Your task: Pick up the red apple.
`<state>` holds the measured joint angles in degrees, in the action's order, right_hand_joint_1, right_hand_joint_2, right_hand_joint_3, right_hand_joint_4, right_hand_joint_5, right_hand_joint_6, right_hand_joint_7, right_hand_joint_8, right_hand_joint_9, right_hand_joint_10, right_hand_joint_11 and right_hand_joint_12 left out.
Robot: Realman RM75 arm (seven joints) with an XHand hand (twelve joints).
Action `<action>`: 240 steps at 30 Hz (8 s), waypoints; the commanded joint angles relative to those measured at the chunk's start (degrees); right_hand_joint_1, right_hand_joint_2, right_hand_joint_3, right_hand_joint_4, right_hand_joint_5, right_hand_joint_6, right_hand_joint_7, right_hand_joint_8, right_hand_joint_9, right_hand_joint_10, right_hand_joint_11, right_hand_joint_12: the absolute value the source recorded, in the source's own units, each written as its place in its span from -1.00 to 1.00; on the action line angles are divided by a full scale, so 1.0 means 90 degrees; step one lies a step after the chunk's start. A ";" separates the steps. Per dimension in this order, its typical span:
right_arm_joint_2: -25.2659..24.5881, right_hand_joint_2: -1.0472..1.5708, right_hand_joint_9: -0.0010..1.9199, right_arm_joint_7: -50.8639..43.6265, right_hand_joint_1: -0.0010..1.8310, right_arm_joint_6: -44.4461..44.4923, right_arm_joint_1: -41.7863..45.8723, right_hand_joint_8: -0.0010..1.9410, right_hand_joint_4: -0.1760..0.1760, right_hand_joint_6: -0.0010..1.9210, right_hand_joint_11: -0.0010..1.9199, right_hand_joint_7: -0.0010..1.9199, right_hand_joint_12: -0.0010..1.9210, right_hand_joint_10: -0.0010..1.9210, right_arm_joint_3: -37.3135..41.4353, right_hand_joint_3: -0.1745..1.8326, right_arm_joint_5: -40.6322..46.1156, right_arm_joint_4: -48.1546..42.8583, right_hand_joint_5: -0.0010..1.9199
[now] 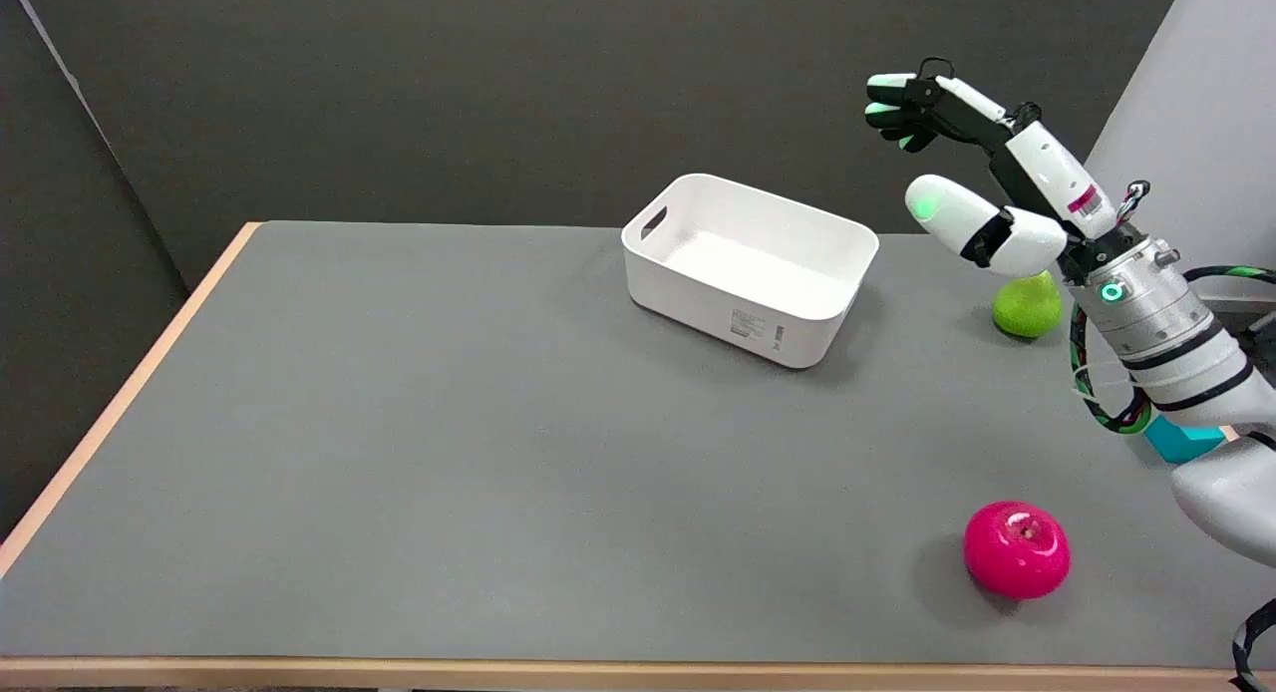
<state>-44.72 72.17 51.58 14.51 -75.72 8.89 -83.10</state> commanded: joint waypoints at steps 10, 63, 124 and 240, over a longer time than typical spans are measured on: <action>-0.0079 0.35 -0.61 -0.0059 -0.84 0.0014 0.0801 -0.50 0.26 -0.48 -0.70 -0.51 0.52 0.01 0.0768 -0.01 0.0026 -0.0060 -0.71; -0.1676 0.27 -0.70 -0.1541 -0.73 0.5333 0.2523 -0.53 0.31 -0.43 -0.87 -0.55 0.35 -0.03 -0.0723 -0.02 0.1260 0.4371 -0.68; -0.1415 0.26 -0.63 -0.4799 -0.64 0.4004 0.3056 -0.41 0.35 -0.29 -0.81 -0.47 0.44 0.06 -0.1374 -0.01 0.1206 0.2794 -0.62; -0.0186 0.31 0.41 -0.5015 0.17 0.2471 0.1216 1.00 0.19 1.00 0.20 0.27 1.00 1.00 0.0497 0.13 0.0915 0.1383 0.13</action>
<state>-53.99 26.88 95.91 25.43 -88.85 22.02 -50.09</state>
